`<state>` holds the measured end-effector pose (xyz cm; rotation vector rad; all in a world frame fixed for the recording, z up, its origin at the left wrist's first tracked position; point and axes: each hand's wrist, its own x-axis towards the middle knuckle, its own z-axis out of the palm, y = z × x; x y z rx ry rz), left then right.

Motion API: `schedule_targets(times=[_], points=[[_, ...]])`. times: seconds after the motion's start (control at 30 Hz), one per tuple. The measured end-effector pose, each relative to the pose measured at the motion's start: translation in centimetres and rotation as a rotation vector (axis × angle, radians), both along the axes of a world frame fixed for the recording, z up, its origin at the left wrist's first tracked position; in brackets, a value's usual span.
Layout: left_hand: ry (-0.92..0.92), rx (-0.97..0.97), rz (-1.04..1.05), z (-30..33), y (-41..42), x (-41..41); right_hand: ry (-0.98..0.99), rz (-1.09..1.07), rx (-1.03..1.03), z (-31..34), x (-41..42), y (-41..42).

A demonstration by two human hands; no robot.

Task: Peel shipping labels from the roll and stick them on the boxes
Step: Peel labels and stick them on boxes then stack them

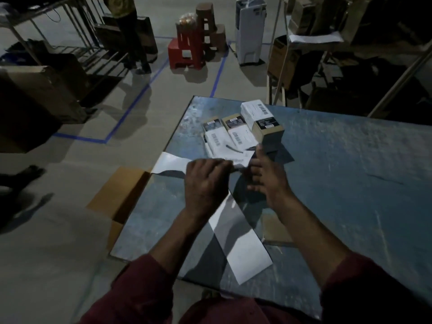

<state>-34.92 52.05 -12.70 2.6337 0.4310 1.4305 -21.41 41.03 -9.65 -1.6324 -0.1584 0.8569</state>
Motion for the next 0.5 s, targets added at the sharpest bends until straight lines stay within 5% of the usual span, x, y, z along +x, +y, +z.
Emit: schedule_targets(times=[0.33, 0.5], points=[[0.238, -0.037, -0.379, -3.6, -11.3, 1.4, 0.035, -0.214, -0.016, -2.6, 1.8, -12.0], [0.408, -0.382, -0.378, -4.7, -11.8, 0.6, -0.074, -0.29, -0.05, -3.5, 3.0, -16.5]])
